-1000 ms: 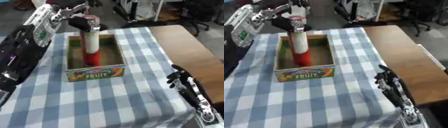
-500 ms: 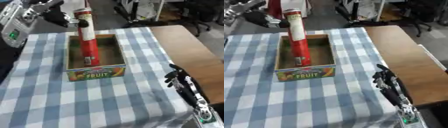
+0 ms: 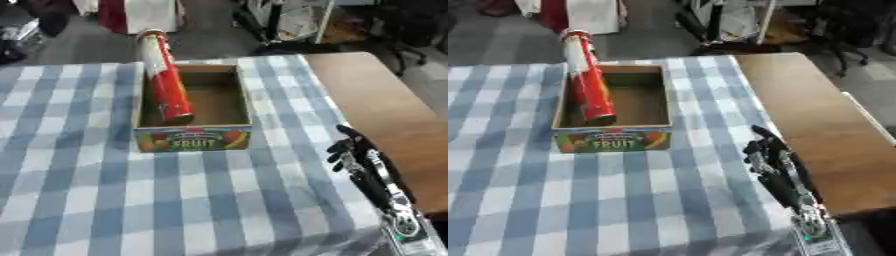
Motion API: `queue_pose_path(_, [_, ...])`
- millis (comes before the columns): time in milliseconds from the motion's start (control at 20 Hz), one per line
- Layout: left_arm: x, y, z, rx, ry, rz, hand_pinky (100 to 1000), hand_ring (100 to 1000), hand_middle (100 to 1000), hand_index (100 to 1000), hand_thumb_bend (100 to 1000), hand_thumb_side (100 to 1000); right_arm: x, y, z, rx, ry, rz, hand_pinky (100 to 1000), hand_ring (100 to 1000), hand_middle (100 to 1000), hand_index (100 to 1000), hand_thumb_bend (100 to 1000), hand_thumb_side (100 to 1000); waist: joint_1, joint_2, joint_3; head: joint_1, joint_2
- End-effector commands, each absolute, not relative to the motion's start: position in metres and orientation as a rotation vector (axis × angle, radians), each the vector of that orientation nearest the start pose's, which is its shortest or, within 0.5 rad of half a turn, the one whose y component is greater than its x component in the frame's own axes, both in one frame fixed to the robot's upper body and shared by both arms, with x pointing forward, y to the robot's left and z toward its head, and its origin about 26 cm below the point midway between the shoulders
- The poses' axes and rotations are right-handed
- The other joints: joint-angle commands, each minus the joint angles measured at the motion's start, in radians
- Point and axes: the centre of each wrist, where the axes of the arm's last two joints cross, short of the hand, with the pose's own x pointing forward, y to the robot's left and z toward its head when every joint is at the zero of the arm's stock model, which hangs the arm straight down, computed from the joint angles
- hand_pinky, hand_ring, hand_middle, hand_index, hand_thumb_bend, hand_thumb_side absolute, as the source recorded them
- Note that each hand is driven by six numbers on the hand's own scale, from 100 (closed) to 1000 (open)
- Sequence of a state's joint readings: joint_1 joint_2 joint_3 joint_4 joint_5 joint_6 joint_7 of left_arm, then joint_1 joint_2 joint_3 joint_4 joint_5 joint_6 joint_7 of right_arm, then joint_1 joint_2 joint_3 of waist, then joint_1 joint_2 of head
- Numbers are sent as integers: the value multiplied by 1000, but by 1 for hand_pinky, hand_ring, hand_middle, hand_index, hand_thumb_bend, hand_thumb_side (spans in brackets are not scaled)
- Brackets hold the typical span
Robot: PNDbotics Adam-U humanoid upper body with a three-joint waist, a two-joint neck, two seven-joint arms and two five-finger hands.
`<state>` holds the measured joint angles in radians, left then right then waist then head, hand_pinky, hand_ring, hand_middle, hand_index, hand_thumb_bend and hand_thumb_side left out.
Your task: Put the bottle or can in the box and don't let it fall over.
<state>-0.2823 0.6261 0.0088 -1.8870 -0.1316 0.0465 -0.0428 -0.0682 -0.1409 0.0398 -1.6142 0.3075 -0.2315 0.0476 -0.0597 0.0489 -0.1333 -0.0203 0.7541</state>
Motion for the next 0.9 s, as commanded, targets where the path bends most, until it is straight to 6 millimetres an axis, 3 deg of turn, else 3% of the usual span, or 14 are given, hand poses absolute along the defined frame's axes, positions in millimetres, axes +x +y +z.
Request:
queue_pose_path(50, [297,321,189,524,-2047,-476,555,896,693,933,469,887,295,-259,29,-280,-1895,478,476,567,579,922,100,835,1,-4,7,-11,-6])
queue_pose_path(250, [291,314,144,441,-1996,-203,549,902,691,937,449,901,294,-258,27,-275,-1890,476,476,567,579,922,100,836,-3,-8,20,-9,4])
queue_pose_path(450, [292,305,114,380,-1921,-126,544,904,689,939,427,926,294,-257,26,-265,-1890,478,476,567,579,922,100,837,-3,-13,26,17,14])
queue_pose_path(900, [295,297,100,363,-1879,-151,541,903,685,942,412,943,294,-255,26,-252,-1891,484,476,567,579,922,100,842,-1,-9,22,78,16])
